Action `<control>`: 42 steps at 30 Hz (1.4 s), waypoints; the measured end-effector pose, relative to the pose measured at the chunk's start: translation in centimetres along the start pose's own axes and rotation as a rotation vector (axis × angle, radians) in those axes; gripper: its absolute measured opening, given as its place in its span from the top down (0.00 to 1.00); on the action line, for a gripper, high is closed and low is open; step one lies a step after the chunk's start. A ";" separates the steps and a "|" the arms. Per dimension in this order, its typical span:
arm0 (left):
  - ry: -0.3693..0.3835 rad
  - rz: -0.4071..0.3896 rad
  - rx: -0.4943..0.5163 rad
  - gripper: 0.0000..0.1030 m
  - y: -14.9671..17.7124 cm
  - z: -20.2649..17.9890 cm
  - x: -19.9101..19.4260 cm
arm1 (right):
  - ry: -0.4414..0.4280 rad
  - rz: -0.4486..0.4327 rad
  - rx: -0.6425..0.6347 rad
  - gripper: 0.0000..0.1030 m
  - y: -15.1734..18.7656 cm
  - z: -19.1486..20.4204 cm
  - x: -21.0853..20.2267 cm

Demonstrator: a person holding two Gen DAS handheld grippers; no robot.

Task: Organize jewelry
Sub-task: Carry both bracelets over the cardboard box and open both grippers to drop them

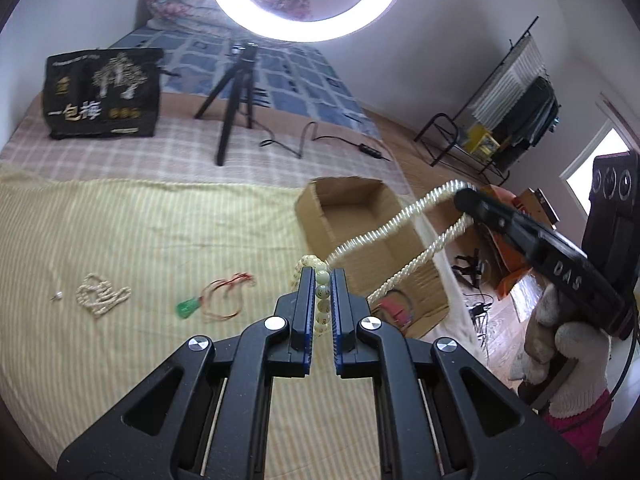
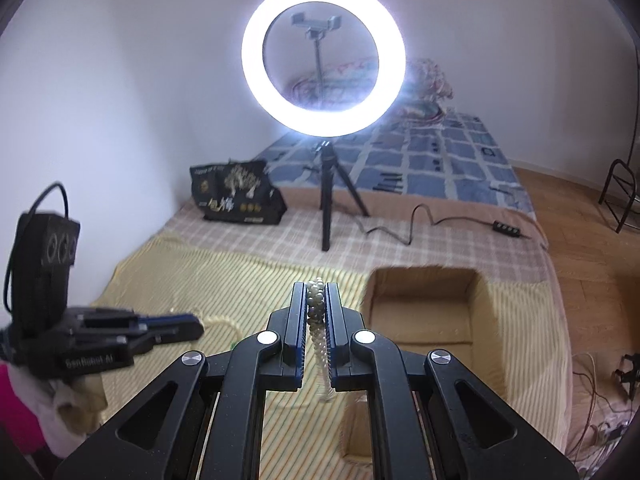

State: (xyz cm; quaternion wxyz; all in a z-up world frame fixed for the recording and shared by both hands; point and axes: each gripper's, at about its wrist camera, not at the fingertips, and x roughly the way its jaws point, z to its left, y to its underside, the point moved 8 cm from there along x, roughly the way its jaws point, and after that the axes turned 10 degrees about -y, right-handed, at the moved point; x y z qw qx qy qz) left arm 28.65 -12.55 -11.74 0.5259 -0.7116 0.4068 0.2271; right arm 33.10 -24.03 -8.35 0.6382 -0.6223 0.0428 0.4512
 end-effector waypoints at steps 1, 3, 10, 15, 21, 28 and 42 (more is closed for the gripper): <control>0.005 -0.001 0.004 0.95 -0.1 -0.4 0.1 | 0.004 -0.008 0.002 0.94 -0.4 -0.3 -0.3; 0.010 -0.002 0.013 0.95 -0.3 -1.2 0.6 | 0.011 -0.027 0.007 0.94 -1.2 -1.1 -0.7; 0.032 0.001 0.033 0.95 -1.0 -3.9 2.5 | 0.059 -0.035 0.016 0.94 -2.6 -4.5 -0.8; 0.050 0.008 0.052 0.95 -1.6 -6.3 4.5 | 0.103 -0.018 0.030 0.94 -2.9 -7.7 -0.3; 0.048 0.047 0.056 0.95 -1.3 -7.8 7.7 | 0.144 0.005 0.048 0.94 -2.9 -11.3 0.5; 0.037 0.094 0.071 0.95 -0.5 -8.8 10.9 | 0.171 0.032 0.068 0.94 -2.2 -14.5 1.5; 0.011 0.113 0.102 0.95 0.2 -9.6 12.7 | 0.196 0.054 0.080 0.90 -0.9 -16.6 2.4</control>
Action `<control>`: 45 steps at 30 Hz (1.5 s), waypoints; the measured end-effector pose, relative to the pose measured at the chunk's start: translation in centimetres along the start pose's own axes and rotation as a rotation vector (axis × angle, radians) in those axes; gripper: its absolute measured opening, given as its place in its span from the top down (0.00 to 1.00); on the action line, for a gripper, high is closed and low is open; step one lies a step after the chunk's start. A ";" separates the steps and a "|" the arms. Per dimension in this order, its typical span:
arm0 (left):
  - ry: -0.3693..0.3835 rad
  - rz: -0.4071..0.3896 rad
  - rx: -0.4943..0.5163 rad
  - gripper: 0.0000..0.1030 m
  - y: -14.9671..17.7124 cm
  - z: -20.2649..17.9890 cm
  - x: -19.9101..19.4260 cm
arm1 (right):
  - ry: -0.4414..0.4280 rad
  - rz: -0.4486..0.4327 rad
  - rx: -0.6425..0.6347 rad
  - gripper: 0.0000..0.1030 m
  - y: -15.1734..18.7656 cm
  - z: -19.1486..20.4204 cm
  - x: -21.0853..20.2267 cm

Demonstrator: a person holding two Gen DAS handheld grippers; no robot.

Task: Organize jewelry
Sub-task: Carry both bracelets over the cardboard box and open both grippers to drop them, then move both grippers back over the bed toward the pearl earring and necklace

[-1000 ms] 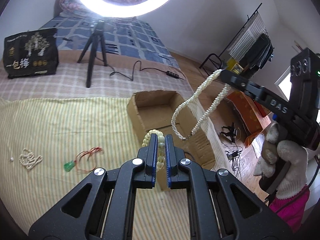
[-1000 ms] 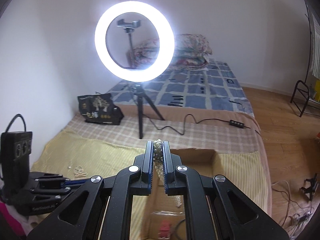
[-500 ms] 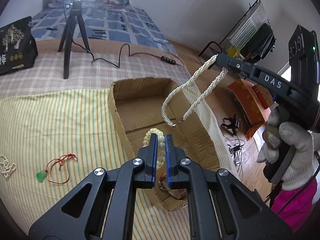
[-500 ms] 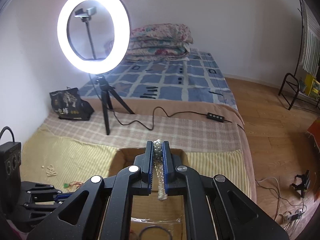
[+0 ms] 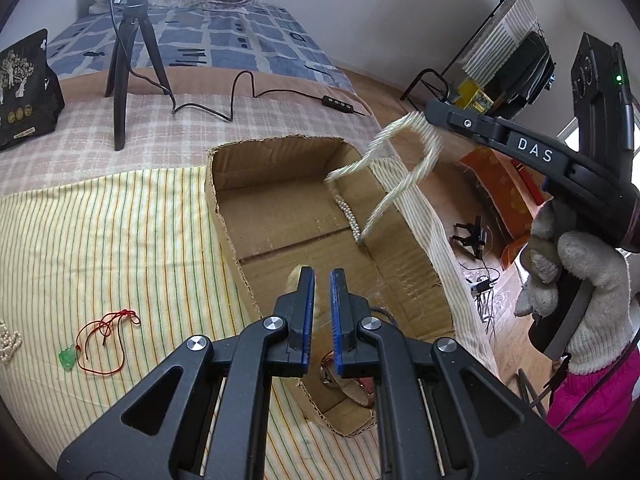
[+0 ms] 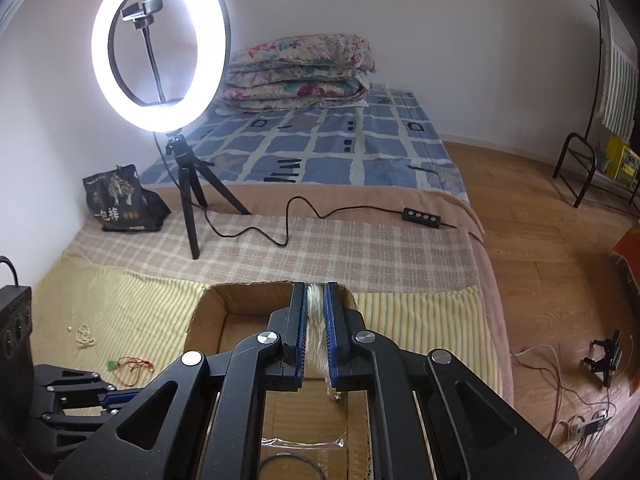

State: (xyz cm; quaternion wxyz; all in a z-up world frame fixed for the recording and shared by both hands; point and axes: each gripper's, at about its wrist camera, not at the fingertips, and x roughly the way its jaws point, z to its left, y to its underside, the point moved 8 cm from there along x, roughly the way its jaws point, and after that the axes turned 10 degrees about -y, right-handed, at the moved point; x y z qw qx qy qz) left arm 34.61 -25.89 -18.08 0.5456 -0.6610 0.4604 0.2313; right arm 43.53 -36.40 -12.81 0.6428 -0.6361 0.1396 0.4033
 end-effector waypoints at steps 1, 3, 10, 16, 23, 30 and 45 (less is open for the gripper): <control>-0.002 0.002 0.001 0.95 0.0 0.0 -0.1 | 0.007 -0.001 0.000 0.81 0.0 0.1 -0.1; -0.009 0.011 0.001 0.86 0.1 0.0 0.0 | 0.015 -0.012 0.003 0.65 -0.1 0.1 -0.4; -0.024 -0.009 0.019 0.78 0.2 0.4 -0.9 | 0.017 -0.002 -0.010 0.63 0.2 0.9 -0.6; -0.042 -0.017 0.028 0.78 0.5 1.3 -2.3 | 0.020 0.014 -0.012 0.63 0.8 2.1 -1.0; -0.099 -0.068 0.026 0.78 0.3 4.9 -6.0 | 0.016 0.029 -0.014 0.59 1.7 4.8 -2.2; -0.180 -0.160 0.007 0.78 0.0 10.5 -10.9 | -0.010 0.033 -0.001 0.25 3.4 9.0 -3.3; -0.307 -0.163 -0.064 0.78 1.9 22.9 -15.7 | -0.103 0.081 0.054 0.23 8.6 17.1 -2.3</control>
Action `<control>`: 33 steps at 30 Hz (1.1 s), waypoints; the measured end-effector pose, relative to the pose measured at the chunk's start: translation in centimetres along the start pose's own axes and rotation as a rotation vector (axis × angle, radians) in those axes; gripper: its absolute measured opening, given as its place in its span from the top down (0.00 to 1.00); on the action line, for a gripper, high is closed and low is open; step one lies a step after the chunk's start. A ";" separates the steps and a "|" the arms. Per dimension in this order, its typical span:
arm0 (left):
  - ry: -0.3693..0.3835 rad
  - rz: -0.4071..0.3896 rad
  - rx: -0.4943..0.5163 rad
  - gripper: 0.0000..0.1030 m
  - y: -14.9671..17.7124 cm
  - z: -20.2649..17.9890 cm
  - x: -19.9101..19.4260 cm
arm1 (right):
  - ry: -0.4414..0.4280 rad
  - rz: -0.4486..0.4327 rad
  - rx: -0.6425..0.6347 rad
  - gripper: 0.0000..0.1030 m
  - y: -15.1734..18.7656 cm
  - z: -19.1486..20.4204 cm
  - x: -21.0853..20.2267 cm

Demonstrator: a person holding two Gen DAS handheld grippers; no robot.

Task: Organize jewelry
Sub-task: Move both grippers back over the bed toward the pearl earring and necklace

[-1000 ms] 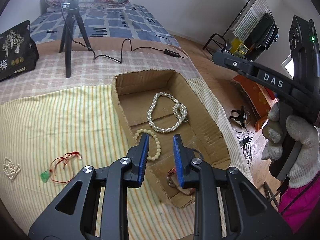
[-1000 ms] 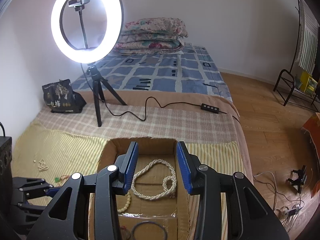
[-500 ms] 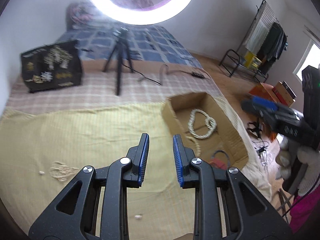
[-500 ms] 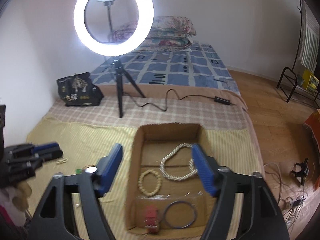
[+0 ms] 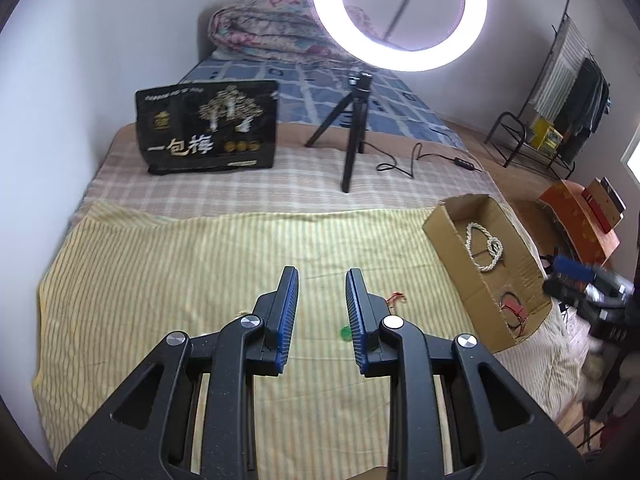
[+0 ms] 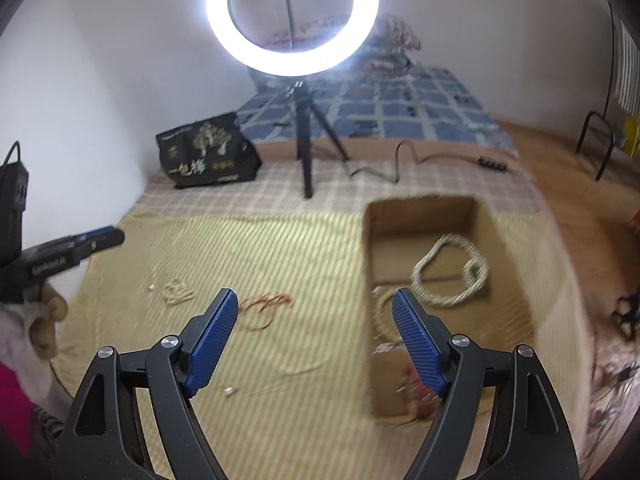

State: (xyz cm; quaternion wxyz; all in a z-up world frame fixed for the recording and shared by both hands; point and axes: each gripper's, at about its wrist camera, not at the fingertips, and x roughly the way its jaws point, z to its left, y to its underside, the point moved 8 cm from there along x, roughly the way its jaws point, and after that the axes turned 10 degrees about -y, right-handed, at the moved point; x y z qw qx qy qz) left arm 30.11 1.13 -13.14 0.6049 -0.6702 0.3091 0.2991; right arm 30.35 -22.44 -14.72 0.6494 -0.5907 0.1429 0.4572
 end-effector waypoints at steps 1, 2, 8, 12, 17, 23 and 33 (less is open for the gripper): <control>0.004 0.007 -0.007 0.78 0.0 0.6 0.1 | -0.004 0.012 0.006 0.23 0.7 0.4 0.3; 0.010 0.016 -0.014 0.78 0.1 1.3 0.2 | -0.009 0.020 0.006 0.23 1.2 0.8 0.6; 0.025 0.109 -0.080 0.78 1.8 4.5 2.2 | -0.022 0.082 -0.051 0.23 4.5 3.2 1.9; 0.024 0.168 -0.117 0.78 3.3 5.9 3.8 | -0.048 0.140 -0.055 0.23 6.5 3.9 2.8; 0.017 0.208 -0.146 0.78 4.3 7.1 5.0 | -0.042 0.187 -0.075 0.23 8.3 4.4 4.3; 0.004 0.231 -0.158 0.78 5.0 7.9 6.2 | -0.080 0.233 -0.103 0.23 10.4 5.4 6.0; -0.038 0.311 -0.056 0.70 7.3 5.7 9.2 | -0.155 0.341 -0.207 0.37 13.4 7.6 8.7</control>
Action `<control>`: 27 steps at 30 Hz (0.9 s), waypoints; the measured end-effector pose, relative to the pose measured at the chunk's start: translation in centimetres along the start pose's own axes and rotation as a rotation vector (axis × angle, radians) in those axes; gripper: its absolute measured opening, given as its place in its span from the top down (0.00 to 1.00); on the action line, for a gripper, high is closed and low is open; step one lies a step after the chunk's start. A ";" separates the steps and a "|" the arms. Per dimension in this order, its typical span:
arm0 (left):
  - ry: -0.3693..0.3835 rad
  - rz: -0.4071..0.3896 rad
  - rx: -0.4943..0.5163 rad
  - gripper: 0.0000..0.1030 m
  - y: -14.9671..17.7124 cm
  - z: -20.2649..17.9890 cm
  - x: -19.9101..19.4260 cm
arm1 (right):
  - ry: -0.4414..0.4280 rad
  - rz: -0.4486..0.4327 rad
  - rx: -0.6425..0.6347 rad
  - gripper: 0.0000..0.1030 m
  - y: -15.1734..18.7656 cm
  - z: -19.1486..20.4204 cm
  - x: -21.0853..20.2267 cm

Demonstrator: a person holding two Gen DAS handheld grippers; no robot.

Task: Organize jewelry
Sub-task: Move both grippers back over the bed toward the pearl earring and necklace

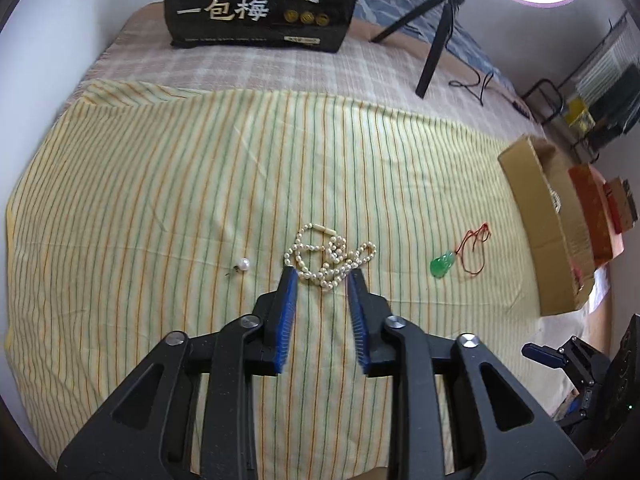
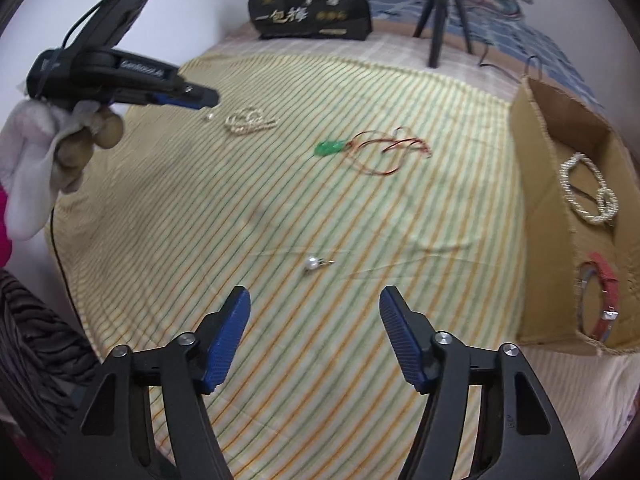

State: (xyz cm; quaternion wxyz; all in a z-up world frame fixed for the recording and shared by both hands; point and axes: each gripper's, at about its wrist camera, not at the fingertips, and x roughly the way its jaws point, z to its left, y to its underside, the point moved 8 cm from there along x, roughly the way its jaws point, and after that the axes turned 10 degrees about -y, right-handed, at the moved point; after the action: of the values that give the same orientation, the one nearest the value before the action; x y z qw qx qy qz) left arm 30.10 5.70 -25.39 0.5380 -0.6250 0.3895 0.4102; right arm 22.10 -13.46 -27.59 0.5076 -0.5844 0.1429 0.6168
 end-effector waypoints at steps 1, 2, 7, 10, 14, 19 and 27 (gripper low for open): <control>-0.005 -0.001 0.004 0.64 0.0 -0.1 0.2 | -0.001 0.011 -0.006 0.40 0.0 0.1 0.5; -0.008 0.000 0.008 0.62 -0.1 -0.2 0.4 | 0.003 0.021 -0.010 0.41 0.0 0.1 0.8; -0.022 0.025 0.015 0.62 -0.2 -0.5 1.8 | 0.011 0.049 -0.006 0.46 -0.5 -0.1 2.5; -0.033 0.040 0.023 0.62 -0.4 -0.8 2.6 | 0.013 0.058 -0.005 0.47 -0.8 -0.1 3.0; -0.063 0.045 0.040 0.53 -0.8 -1.4 3.7 | 0.014 0.060 -0.010 0.48 -1.1 -0.1 3.3; -0.119 0.050 0.085 0.45 -0.9 -1.9 5.0 | 0.027 0.067 -0.028 0.48 -1.3 0.0 3.9; -0.170 0.020 0.121 0.45 -0.9 -2.4 6.1 | 0.044 0.065 -0.045 0.57 -1.5 -0.1 3.9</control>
State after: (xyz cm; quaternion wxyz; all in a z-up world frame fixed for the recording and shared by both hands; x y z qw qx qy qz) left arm 33.31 3.19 -30.54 0.6015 -0.5505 0.3728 0.4428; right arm 24.10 -11.12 -30.38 0.4706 -0.6043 0.1593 0.6229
